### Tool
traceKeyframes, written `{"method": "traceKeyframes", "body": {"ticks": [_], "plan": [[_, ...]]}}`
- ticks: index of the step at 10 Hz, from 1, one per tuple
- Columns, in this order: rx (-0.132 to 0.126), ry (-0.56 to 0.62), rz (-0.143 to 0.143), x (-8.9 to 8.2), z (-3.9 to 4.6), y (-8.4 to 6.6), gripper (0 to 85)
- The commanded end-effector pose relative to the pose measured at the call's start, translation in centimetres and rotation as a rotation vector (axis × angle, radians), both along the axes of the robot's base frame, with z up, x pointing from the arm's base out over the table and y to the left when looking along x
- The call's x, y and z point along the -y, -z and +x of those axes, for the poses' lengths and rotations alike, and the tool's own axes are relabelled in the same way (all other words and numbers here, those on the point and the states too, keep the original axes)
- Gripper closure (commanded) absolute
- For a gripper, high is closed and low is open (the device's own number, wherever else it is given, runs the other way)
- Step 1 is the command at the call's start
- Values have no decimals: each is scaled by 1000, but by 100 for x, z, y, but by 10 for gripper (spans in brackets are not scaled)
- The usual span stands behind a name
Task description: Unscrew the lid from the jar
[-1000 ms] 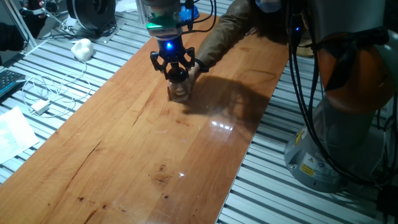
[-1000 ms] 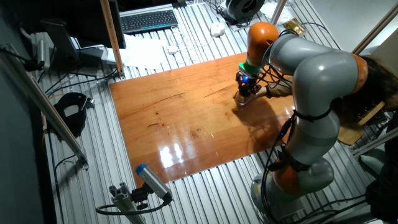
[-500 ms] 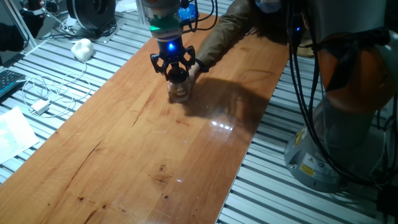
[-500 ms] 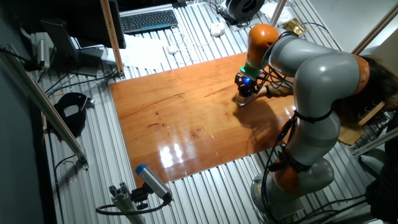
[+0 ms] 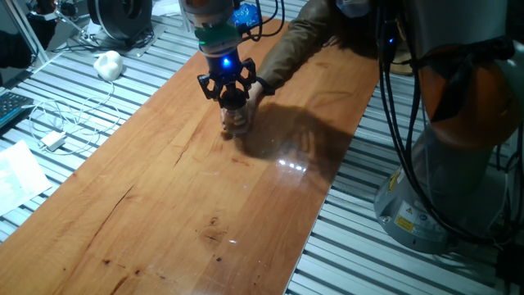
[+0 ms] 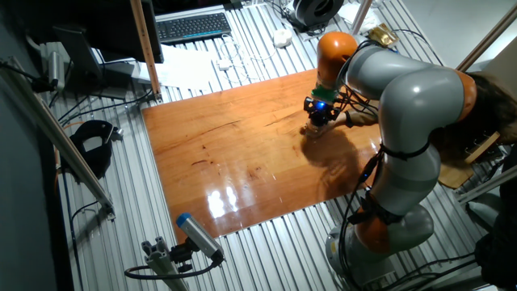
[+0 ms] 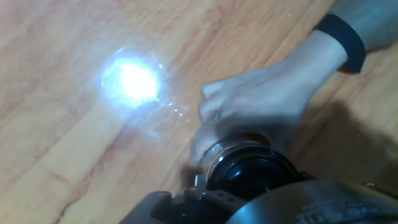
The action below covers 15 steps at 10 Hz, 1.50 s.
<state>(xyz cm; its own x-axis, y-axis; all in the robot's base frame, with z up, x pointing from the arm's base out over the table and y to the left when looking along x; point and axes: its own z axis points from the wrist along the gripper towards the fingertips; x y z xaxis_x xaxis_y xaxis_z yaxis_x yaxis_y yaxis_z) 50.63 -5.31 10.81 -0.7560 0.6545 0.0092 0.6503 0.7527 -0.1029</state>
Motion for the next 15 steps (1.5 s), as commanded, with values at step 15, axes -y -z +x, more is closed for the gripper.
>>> {"method": "traceKeyframes", "body": {"ticks": [15], "plan": [[-58, -429, -47, 0, -9, 8, 510]]}}
